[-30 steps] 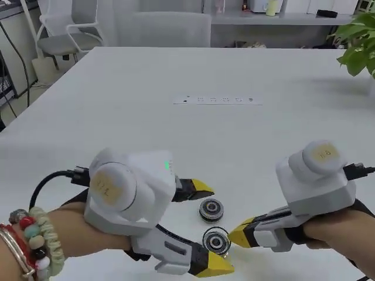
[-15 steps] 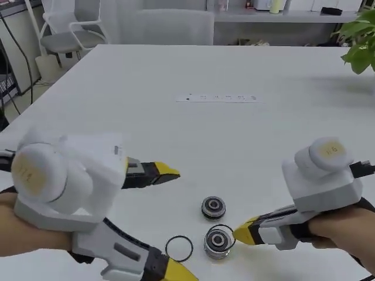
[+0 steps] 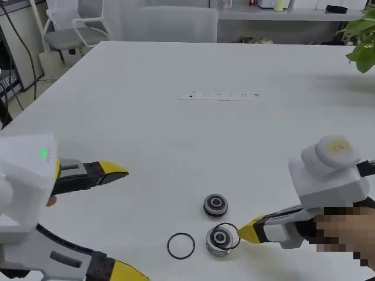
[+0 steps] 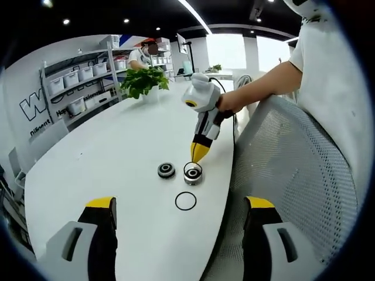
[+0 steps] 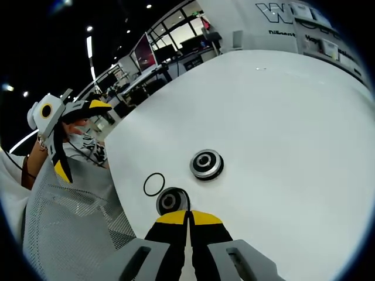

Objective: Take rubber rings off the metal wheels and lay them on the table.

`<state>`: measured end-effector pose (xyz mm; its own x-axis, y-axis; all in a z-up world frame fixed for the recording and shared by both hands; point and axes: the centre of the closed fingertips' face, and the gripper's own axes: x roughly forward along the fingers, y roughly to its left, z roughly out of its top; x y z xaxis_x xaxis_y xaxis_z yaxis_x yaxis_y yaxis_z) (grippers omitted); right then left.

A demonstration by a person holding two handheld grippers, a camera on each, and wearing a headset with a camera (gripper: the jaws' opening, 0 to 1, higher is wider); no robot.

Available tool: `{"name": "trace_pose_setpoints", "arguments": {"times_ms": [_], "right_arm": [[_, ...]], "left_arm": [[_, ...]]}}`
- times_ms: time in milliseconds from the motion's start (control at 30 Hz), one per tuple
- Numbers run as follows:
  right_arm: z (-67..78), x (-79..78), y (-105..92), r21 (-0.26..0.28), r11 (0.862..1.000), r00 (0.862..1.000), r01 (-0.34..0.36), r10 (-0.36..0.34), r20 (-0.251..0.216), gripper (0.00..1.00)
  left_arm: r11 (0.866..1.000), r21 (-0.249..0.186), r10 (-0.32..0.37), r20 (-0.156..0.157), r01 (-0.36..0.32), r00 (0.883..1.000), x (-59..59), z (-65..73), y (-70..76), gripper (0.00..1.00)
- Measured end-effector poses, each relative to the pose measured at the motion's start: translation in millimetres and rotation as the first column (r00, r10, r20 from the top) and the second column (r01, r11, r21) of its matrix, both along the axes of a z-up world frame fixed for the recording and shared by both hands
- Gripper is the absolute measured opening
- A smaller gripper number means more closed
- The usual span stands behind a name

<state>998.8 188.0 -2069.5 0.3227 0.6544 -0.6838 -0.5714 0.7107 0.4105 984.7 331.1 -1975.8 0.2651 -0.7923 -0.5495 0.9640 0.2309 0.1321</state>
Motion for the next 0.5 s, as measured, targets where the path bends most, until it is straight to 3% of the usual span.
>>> {"name": "trace_pose_setpoints", "arguments": {"times_ms": [167,333,500], "right_arm": [[0.6,0.9,-2.4,0.006,1.000,1.000,0.013,-0.013,-0.004,0.00],[1.4,1.7,-3.8,0.013,1.000,1.000,0.027,-0.027,-0.007,0.00],[0.9,1.9,-5.6,0.012,0.999,0.999,0.033,-0.033,-0.009,0.00]], "left_arm": [[0.999,-0.027,0.042,-0.016,-0.043,0.999,-1.4,-2.1,8.8,0.88],[0.992,-0.088,0.088,-0.040,-0.091,0.995,-1.9,-0.5,9.8,0.89],[0.989,-0.094,0.106,-0.056,-0.111,0.993,-3.9,-6.5,8.7,0.89]]}}
